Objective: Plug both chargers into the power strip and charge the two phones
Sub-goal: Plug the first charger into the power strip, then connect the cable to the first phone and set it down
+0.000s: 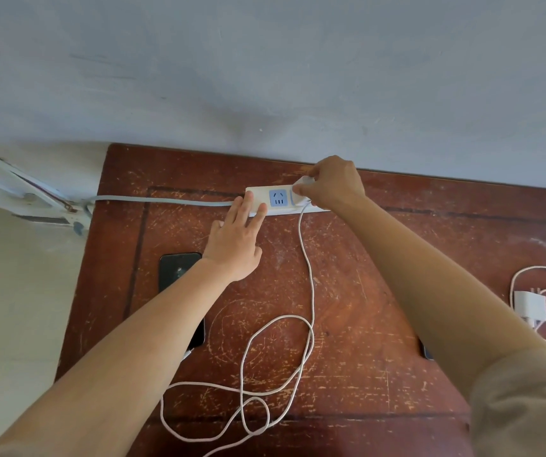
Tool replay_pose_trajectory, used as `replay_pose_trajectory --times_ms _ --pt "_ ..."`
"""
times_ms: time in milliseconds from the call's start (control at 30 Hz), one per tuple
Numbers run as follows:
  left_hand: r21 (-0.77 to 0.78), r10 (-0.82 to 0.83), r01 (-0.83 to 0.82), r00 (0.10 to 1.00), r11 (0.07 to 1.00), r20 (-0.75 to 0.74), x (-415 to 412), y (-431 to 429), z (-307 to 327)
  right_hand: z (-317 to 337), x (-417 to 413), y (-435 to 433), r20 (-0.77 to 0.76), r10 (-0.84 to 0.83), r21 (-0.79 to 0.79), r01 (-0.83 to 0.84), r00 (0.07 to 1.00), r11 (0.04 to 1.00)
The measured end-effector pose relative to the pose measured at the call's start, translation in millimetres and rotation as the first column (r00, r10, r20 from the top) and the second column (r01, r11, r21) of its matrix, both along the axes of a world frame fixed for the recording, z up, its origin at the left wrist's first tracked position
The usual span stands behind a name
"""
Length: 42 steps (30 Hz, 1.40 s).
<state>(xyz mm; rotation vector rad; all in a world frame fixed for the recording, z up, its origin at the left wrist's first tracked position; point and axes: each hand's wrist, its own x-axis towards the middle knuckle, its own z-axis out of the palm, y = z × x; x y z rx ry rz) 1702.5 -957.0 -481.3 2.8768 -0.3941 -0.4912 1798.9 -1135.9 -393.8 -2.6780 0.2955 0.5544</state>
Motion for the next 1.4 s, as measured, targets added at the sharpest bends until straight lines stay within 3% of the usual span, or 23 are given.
replay_pose_trajectory --times_ms 400,533,700,867,933,1033,1200,1300,1400 --pt "-0.019 0.0 0.0 1.0 1.0 0.015 1 3 -7 -17 -1 10 0.036 -0.136 0.083 0.133 0.99 0.988" --pt "-0.011 -0.007 0.007 1.0 1.0 0.013 0 4 -8 -17 1 10 -0.028 -0.164 0.145 0.166 0.986 0.975" --pt "0.006 -0.021 0.021 0.998 1.0 -0.06 2 4 -3 -19 -2 12 -0.018 -0.182 0.153 0.182 0.983 0.971" --pt "0.008 -0.06 0.063 0.978 0.998 -0.2 13 14 33 -15 -27 26 0.123 0.017 -0.09 -0.006 0.992 0.996" --pt "-0.067 0.011 -0.019 0.993 0.998 -0.117 4 26 47 -13 -53 30 0.279 0.068 -0.113 -0.037 0.958 0.993" --pt "-0.19 0.201 -0.199 0.98 0.961 -0.01 -37 55 60 -10 -102 28 0.462 -0.01 -0.013 0.018 0.887 1.0" --pt "-0.219 0.444 -0.45 0.893 0.866 -0.08 -121 99 56 -19 -193 40 0.418 -0.121 0.086 0.093 0.901 0.992" --pt "-0.172 0.482 -0.484 0.875 0.858 -0.055 -171 114 43 -34 -241 52 0.21 -0.186 0.179 0.15 0.96 0.972" --pt "-0.15 0.543 -0.562 0.826 0.813 -0.153 -210 129 26 -48 -280 77 0.068 -0.066 0.206 0.051 0.995 0.977"
